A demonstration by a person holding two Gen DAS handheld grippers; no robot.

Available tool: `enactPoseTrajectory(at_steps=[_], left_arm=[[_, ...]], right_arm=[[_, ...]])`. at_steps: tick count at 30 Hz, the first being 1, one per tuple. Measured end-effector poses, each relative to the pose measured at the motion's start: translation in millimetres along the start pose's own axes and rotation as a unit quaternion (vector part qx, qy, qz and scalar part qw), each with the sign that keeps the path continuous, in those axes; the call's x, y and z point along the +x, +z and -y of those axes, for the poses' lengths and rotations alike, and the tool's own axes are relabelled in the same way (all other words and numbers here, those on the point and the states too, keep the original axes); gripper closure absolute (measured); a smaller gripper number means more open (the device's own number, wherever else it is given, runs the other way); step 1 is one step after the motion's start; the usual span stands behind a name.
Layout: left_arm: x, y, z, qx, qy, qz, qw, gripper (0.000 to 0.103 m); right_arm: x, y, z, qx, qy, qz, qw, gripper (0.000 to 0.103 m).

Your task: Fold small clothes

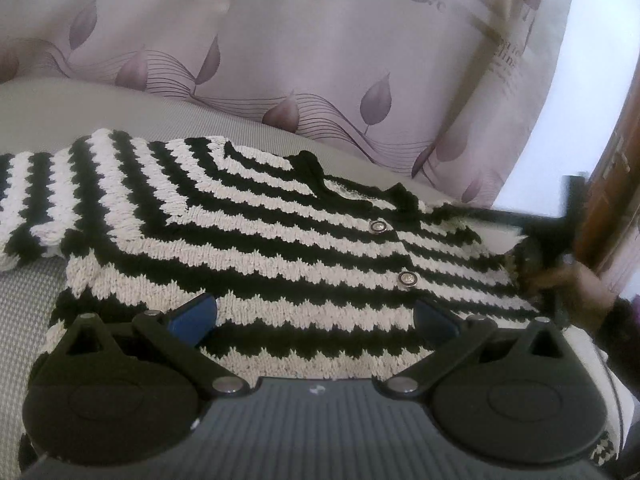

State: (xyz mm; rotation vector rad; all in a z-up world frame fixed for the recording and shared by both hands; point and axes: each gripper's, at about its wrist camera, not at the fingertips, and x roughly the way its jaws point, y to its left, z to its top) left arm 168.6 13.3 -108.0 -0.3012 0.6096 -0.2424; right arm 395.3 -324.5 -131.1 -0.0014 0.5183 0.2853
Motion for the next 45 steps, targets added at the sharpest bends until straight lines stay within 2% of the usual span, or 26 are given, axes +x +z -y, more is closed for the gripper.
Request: enactPoseTrajectory(at_steps=[2,4,7,11,13,15,18,20,22,25,26,28,30,31,32,34,36,37,39,41,45], left_arm=[[0.0,-0.1,0.0,0.000,0.000,0.000,1.0000,0.000],[-0.2,-0.1,-0.5,0.000,0.000,0.000,1.0000,0.000],[0.0,-0.3,-0.5,0.000,0.000,0.000,1.0000,0.000],[0.9,-0.3,-0.3,0.002,0.002,0.000,1.0000,0.000],[1.2,-0.2,-0.3,0.001,0.001,0.000,1.0000,0.000],[1.1,-0.3,-0.3,0.002,0.001,0.000,1.0000,0.000],[1.0,-0.5,-0.4,0.003,0.003,0.001,1.0000,0.000],[1.6,-0.7,-0.4,0.003,0.004,0.001,1.0000,0.000],[2.1,-0.8,-0.4,0.005,0.006,0.001,1.0000,0.000],[2.7,-1.3,0.5,0.009,0.008,-0.001,0.9999,0.000],[3.0,-1.4,0.7,0.011,0.009,-0.001,0.9999,0.000],[2.8,-1.6,1.0,0.015,0.010,-0.002,0.9998,0.000],[3.2,-1.7,0.9,0.016,0.010,-0.002,0.9998,0.000],[3.4,-1.7,0.9,0.017,0.010,-0.003,0.9998,0.000],[3.6,-1.8,0.9,0.017,0.011,-0.003,0.9998,0.000],[4.0,-1.9,1.3,0.019,0.012,-0.004,0.9997,0.000],[3.7,-1.7,0.3,0.019,0.010,-0.004,0.9998,0.000],[3.5,-1.7,0.4,0.019,0.010,-0.004,0.9998,0.000],[3.4,-1.7,0.6,0.019,0.009,-0.003,0.9998,0.000],[3.2,-1.8,0.4,0.018,0.009,-0.003,0.9998,0.000],[3.3,-1.5,0.9,0.017,0.010,-0.003,0.9998,0.000]], right_arm=[[-40.8,-3.9,31.7,0.083,0.018,0.067,0.994,0.023],[-90.5,-14.8,64.4,0.150,-0.008,0.123,0.981,0.023],[-161.8,-55.7,117.7,0.249,-0.055,0.154,0.955,0.023],[-233.8,-125.9,177.5,0.339,-0.163,0.120,0.919,0.022],[-257.7,-154.9,203.4,0.388,-0.190,0.098,0.896,0.022],[-270.6,-172.1,215.6,0.410,-0.200,0.099,0.884,0.022],[-272.3,-178.5,223.1,0.417,-0.195,0.100,0.882,0.022],[-268.5,-182.9,228.8,0.441,-0.172,0.107,0.874,0.022],[-253.7,-188.8,237.4,0.485,-0.154,0.113,0.854,0.022],[-244.9,-189.4,250.7,0.511,-0.150,0.139,0.835,0.022],[-239.9,-186.8,255.2,0.514,-0.153,0.140,0.832,0.024],[-226.6,-178.0,258.7,0.505,-0.159,0.136,0.838,0.024],[-218.3,-172.3,255.2,0.487,-0.184,0.117,0.846,0.042],[-212.2,-171.6,258.4,0.489,-0.184,0.099,0.847,0.072],[-209.2,-173.2,261.3,0.497,-0.182,0.091,0.844,0.089],[-207.3,-171.7,266.5,0.499,-0.190,0.085,0.842,0.094],[-209.5,-167.9,265.3,0.488,-0.203,0.082,0.845,0.095],[-213.2,-169.1,264.0,0.490,-0.203,0.092,0.842,0.095],[-228.5,-175.3,262.6,0.502,-0.208,0.123,0.831,0.096],[-250.9,-186.3,263.2,0.521,-0.210,0.150,0.813,0.096],[-298.3,-211.1,257.5,0.537,-0.224,0.168,0.796,0.096]])
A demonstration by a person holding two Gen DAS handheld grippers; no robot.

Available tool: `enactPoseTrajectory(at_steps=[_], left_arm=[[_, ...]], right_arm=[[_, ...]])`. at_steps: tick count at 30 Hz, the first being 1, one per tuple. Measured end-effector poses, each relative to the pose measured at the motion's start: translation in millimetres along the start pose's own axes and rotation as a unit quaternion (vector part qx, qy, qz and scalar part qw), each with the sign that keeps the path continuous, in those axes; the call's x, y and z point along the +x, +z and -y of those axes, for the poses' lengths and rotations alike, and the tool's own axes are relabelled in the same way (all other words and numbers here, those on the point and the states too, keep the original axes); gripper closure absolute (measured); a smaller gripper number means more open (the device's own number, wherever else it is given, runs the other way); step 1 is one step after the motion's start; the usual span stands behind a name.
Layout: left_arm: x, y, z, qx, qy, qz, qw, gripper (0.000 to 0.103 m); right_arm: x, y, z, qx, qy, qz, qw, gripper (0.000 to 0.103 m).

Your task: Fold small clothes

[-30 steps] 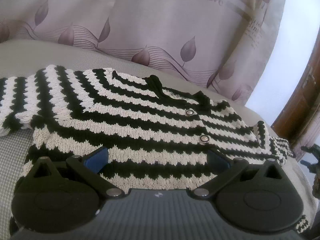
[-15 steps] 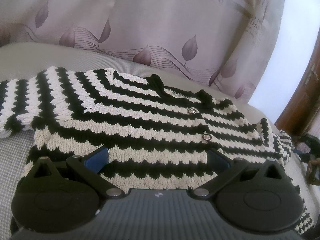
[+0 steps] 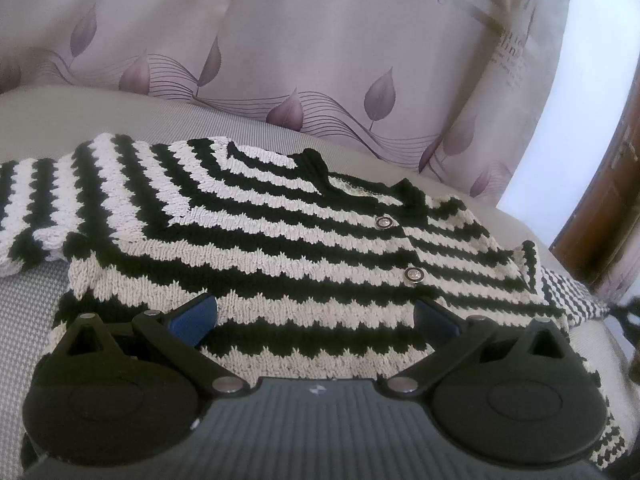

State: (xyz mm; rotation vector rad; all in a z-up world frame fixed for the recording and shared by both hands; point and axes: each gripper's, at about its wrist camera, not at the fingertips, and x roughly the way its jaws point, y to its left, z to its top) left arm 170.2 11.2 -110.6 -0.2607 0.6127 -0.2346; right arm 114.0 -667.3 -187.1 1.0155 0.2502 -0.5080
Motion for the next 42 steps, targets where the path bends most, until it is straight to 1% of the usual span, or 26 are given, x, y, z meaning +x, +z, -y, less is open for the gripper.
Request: enactPoseTrajectory(at_steps=[3,5,6,7,8,9,10,11,12,13,16,18,19,20,22,24,26,27,28,30,31,33,35,38,40,42], left_arm=[[0.3,-0.2,0.0,0.001,0.000,0.000,1.0000,0.000],[0.8,-0.3,0.2,0.001,0.001,0.000,1.0000,0.000],[0.8,-0.4,0.3,0.001,0.001,0.000,1.0000,0.000],[1.0,-0.4,0.3,0.001,0.001,0.000,1.0000,0.000],[1.1,-0.5,0.3,0.001,0.001,0.000,1.0000,0.000],[1.2,-0.5,0.2,0.002,0.002,0.000,1.0000,0.000],[1.6,-0.5,0.4,0.002,0.002,0.000,1.0000,0.000],[1.7,-0.6,0.4,0.003,0.003,0.000,1.0000,0.000],[2.4,-0.7,0.8,0.004,0.004,-0.001,1.0000,0.000],[2.8,-0.7,1.0,0.005,0.005,-0.001,1.0000,0.000],[3.6,-1.0,0.7,0.007,0.007,-0.001,1.0000,0.000],[3.8,-1.3,1.4,0.009,0.007,-0.002,0.9999,0.000],[3.8,-1.4,1.1,0.010,0.008,-0.002,0.9999,0.000],[3.9,-1.5,1.3,0.011,0.008,-0.002,0.9999,0.000],[3.9,-1.6,1.7,0.012,0.008,-0.002,0.9999,0.000],[3.9,-1.7,1.4,0.011,0.008,-0.002,0.9999,0.000],[4.0,-1.7,1.6,0.012,0.008,-0.002,0.9999,0.000],[4.0,-1.8,1.5,0.011,0.008,-0.002,0.9999,0.000],[3.8,-1.9,1.3,0.011,0.008,-0.002,0.9999,0.000],[3.9,-1.5,1.7,0.011,0.008,-0.002,0.9999,0.000],[4.0,-1.5,1.6,0.011,0.008,-0.002,0.9999,0.000],[3.7,-1.4,1.8,0.009,0.007,-0.001,0.9999,0.000],[3.4,-1.1,1.8,0.007,0.007,0.000,0.9999,0.000],[2.9,-1.0,1.8,0.007,0.007,0.000,0.9999,0.000],[1.9,-1.0,1.6,0.004,0.008,0.003,1.0000,0.000],[-0.7,-1.0,0.4,-0.004,0.015,0.011,0.9998,0.000]], right_arm=[[-19.4,1.8,24.8,-0.002,-0.025,-0.008,1.000,0.096],[-19.0,7.2,39.8,0.043,-0.004,-0.027,0.999,0.095],[-21.8,9.4,41.8,0.049,-0.006,-0.020,0.999,0.095],[-23.8,10.9,41.7,0.051,-0.007,-0.016,0.999,0.093],[-23.2,11.7,42.5,0.060,0.011,-0.020,0.998,0.086],[-21.7,10.5,43.1,0.071,0.032,-0.022,0.997,0.078],[-17.8,10.0,41.0,0.074,0.038,-0.022,0.996,0.052],[-13.2,9.5,35.4,0.065,0.030,-0.024,0.997,0.017],[-7.6,8.8,30.8,0.055,0.025,-0.027,0.998,0.008],[1.4,7.7,25.0,0.046,0.023,-0.032,0.998,0.007],[24.1,9.6,10.7,0.023,0.010,-0.044,0.999,0.007],[35.7,10.1,3.1,0.015,-0.002,-0.051,0.999,0.013],[39.9,11.4,-1.2,0.009,-0.012,-0.051,0.999,0.037],[44.3,11.6,-2.9,0.002,-0.026,-0.051,0.998,0.065],[42.6,16.0,-0.9,0.004,-0.027,-0.037,0.999,0.091],[32.3,17.7,-2.1,-0.003,-0.014,-0.018,1.000,0.091],[14.4,17.9,2.7,0.025,0.025,-0.004,0.999,0.092],[-2.7,18.1,5.5,0.042,0.057,0.010,0.997,0.092],[-19.4,19.2,8.3,0.042,0.075,0.029,0.996,0.092],[-38.8,21.9,18.8,0.055,0.059,0.045,0.996,0.092],[-43.7,22.3,30.6,0.084,0.051,0.043,0.994,0.092],[-53.0,18.9,44.5,0.101,0.023,0.041,0.994,0.092],[-59.5,12.8,52.1,0.122,0.019,0.041,0.992,0.092],[-69.2,7.7,44.3,0.148,0.055,0.065,0.985,0.092],[-72.3,11.8,27.2,0.139,0.074,0.071,0.985,0.092],[-75.3,13.8,-4.9,0.125,0.107,0.069,0.984,0.092]])
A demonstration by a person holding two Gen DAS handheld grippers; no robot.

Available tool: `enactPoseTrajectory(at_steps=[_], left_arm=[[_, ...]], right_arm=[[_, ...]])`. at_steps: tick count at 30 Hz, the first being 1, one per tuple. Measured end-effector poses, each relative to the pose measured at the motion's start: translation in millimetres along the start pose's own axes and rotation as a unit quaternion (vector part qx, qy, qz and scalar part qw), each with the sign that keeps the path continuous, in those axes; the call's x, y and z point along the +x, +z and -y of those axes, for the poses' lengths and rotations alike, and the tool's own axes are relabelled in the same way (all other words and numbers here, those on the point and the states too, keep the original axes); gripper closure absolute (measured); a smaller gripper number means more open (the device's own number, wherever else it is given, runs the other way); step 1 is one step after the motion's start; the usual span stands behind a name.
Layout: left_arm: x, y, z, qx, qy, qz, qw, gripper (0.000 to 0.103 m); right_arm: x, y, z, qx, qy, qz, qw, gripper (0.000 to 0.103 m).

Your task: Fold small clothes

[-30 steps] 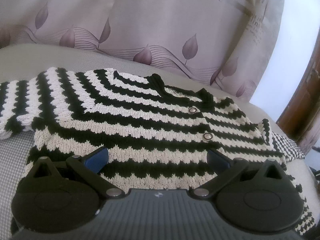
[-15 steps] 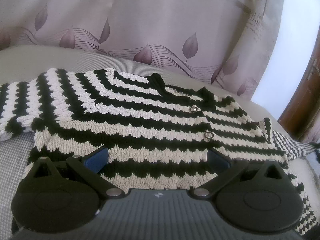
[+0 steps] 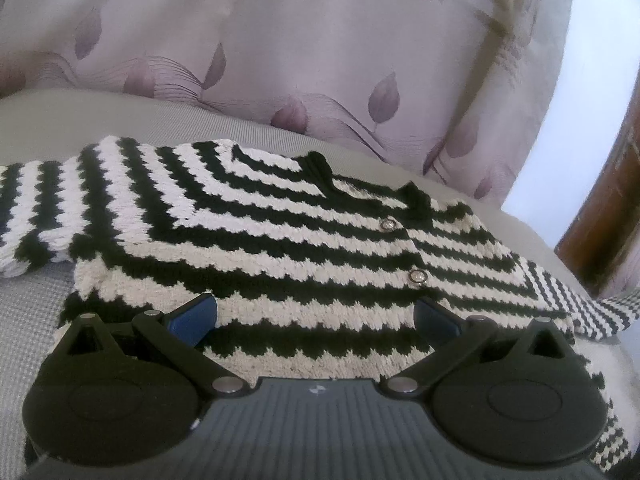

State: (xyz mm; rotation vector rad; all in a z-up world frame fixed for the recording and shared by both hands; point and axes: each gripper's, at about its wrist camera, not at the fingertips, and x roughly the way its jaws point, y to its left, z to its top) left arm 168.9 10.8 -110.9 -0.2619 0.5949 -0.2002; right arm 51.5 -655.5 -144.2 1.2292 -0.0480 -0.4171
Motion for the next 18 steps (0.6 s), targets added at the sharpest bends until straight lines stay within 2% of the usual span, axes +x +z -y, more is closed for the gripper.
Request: enactPoseTrajectory(at_steps=[4,8,13,15,18], left_arm=[[-10.5,0.2,-12.7,-0.047,0.024,0.029,0.9982,0.000],[-19.1,0.9,-34.0,-0.120,0.027,0.053,0.9909,0.000],[-22.7,4.0,-30.0,-0.110,0.050,0.059,0.9909,0.000],[-26.2,3.6,-28.6,-0.105,0.059,0.064,0.9906,0.000],[-29.7,2.5,-35.2,-0.128,0.066,0.071,0.9871,0.000]], right_arm=[[12.5,-23.1,-72.0,-0.026,0.070,-0.030,0.997,0.092],[25.4,-78.9,-149.5,-0.043,0.151,-0.090,0.983,0.092],[48.9,-203.8,-232.8,-0.090,0.227,-0.209,0.947,0.092],[58.2,-256.7,-250.3,-0.105,0.234,-0.249,0.934,0.092],[67.5,-338.7,-258.0,-0.098,0.233,-0.313,0.916,0.092]])
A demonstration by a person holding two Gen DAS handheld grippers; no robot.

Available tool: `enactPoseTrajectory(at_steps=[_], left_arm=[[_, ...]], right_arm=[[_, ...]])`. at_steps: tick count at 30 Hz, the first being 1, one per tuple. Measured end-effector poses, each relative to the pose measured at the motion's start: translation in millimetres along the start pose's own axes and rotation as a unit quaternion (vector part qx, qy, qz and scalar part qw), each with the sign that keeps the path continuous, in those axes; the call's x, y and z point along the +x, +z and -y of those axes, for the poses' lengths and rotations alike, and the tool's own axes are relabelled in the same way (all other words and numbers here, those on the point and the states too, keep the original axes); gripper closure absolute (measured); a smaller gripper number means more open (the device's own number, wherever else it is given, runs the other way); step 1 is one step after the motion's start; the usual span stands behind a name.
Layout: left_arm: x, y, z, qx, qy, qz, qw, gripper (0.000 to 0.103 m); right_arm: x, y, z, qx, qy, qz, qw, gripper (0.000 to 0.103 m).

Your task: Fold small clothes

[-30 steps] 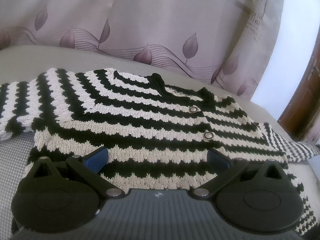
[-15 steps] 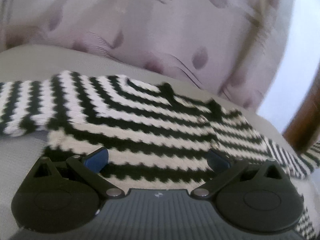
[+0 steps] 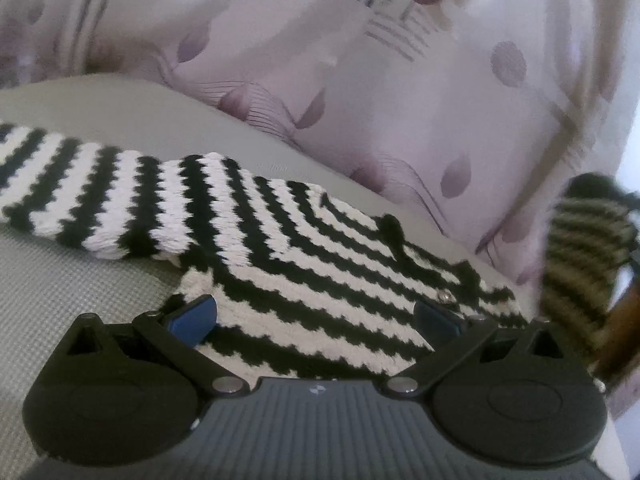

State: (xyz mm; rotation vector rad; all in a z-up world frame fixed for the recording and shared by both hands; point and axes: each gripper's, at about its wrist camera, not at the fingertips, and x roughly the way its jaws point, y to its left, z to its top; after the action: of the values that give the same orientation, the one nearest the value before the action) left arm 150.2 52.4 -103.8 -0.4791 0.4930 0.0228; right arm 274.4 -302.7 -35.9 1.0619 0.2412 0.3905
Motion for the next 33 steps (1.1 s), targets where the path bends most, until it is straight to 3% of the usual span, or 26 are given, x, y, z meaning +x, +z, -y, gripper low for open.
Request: enactPoseTrajectory(at_steps=[3,6,9,13,15,16,17,19,22,24,27,29,33], left_arm=[[-1.3,2.1,-10.0,-0.029,-0.003,0.003,0.9996,0.000],[-1.4,1.5,-6.5,-0.019,0.000,0.003,0.9998,0.000],[-2.0,0.3,-2.7,-0.005,0.000,0.001,1.0000,0.000],[-2.5,0.8,-9.2,-0.026,-0.007,0.002,0.9996,0.000],[-2.5,0.5,-8.4,-0.024,-0.005,0.003,0.9997,0.000],[-2.4,0.0,-7.4,-0.020,-0.004,0.003,0.9998,0.000],[-2.4,-0.5,-5.9,-0.016,-0.003,0.003,0.9999,0.000],[-2.1,-1.0,-4.7,-0.012,-0.003,0.002,0.9999,0.000],[-0.8,-0.5,-4.2,-0.010,-0.011,-0.004,0.9999,0.000],[1.7,4.0,-6.0,-0.016,-0.027,-0.019,0.9993,0.000],[5.6,18.1,-2.9,-0.028,-0.046,-0.045,0.9975,0.000],[12.5,30.4,11.7,0.011,-0.044,-0.057,0.9973,0.000],[37.4,38.3,47.2,0.117,-0.021,-0.071,0.9903,0.001]], right_arm=[[44.1,-52.2,8.4,0.009,-0.006,-0.054,0.998,0.092],[70.3,-97.5,19.1,0.005,-0.027,-0.100,0.995,0.092],[91.3,-120.4,22.3,-0.003,-0.037,-0.123,0.992,0.092],[101.6,-147.5,31.1,0.009,-0.038,-0.172,0.984,0.086],[100.4,-154.0,32.7,0.007,-0.034,-0.201,0.979,0.064],[97.2,-153.3,30.0,-0.007,-0.031,-0.206,0.978,0.039],[90.2,-147.9,25.5,-0.022,-0.023,-0.202,0.979,0.024],[67.6,-131.2,19.1,-0.042,0.001,-0.183,0.982,0.024],[8.9,-90.4,17.2,-0.068,-0.014,-0.118,0.991,0.024],[-38.1,-69.1,18.7,-0.109,-0.054,-0.077,0.990,0.024],[-90.8,-53.5,27.9,-0.170,-0.140,-0.061,0.973,0.024],[-113.3,-53.6,39.3,-0.184,-0.167,-0.063,0.967,0.024],[-141.8,-65.9,65.3,-0.158,-0.172,-0.063,0.970,0.024]])
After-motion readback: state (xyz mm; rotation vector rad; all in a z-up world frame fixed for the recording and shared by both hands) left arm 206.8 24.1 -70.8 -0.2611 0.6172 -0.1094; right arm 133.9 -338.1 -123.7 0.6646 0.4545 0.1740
